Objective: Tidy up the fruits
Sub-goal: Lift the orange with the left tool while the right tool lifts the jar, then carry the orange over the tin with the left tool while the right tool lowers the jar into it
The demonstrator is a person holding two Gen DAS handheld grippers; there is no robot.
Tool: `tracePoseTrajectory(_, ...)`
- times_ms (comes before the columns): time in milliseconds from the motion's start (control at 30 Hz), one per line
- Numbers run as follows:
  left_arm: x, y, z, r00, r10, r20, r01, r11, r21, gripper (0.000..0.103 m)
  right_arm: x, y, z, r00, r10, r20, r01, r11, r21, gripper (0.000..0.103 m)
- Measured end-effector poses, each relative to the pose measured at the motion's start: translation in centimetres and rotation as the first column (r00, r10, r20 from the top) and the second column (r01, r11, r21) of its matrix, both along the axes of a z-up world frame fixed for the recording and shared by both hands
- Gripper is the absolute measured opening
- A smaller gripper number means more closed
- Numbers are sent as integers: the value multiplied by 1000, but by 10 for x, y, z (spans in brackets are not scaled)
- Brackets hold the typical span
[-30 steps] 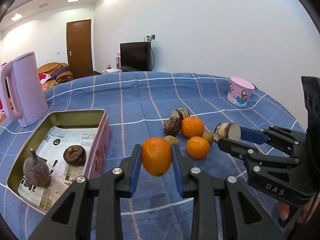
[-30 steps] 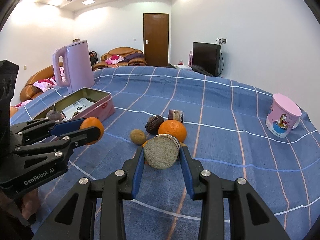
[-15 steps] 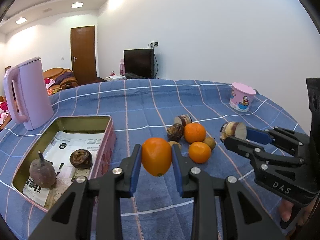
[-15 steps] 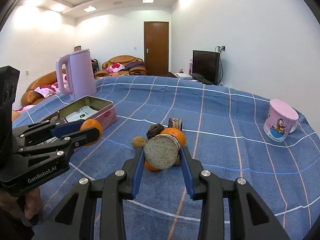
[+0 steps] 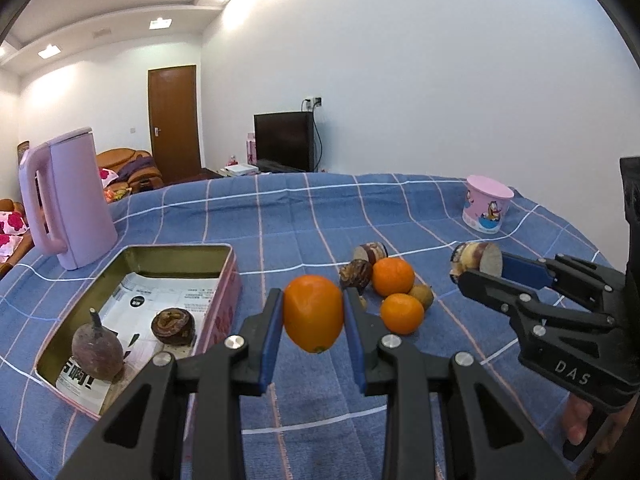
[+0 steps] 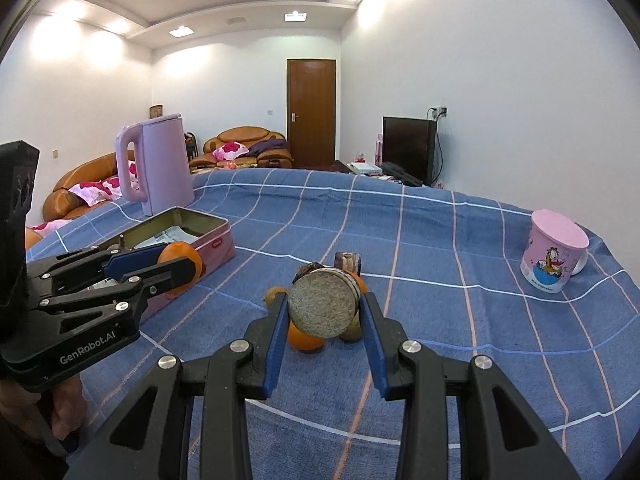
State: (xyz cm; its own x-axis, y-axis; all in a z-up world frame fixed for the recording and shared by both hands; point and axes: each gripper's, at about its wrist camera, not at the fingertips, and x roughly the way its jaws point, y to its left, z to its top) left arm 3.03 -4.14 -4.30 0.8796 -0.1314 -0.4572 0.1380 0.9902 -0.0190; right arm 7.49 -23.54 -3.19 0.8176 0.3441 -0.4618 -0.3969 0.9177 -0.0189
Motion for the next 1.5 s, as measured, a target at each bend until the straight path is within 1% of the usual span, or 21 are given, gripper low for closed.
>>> tracePoseTrajectory(533,-12,1,6,997,17,79,-18,1000,10,31,-9,-2,4,998,0,55,-1,1000,10,37)
tracePoseTrajectory(767,-13,2,7,995,25,95,-26,1000,14,31,-11,-1,5,997,-6,72,6,1000,-1,37)
tracePoseTrajectory(1033,-8,12,7,996,50,72,-51,999,8,31,-7,2,4,998,-11,58,12,1000,-10,37)
tracePoseTrajectory(1133,-7,17,9,996,53,67,-53,999,-2,31,-6,7,4,999,-5,54,6,1000,-15,37)
tracePoseTrajectory(1500,-3,31,9,996,82,47,-82,997,-5,31,0,27,8,999,27,46,-26,999,-19,37)
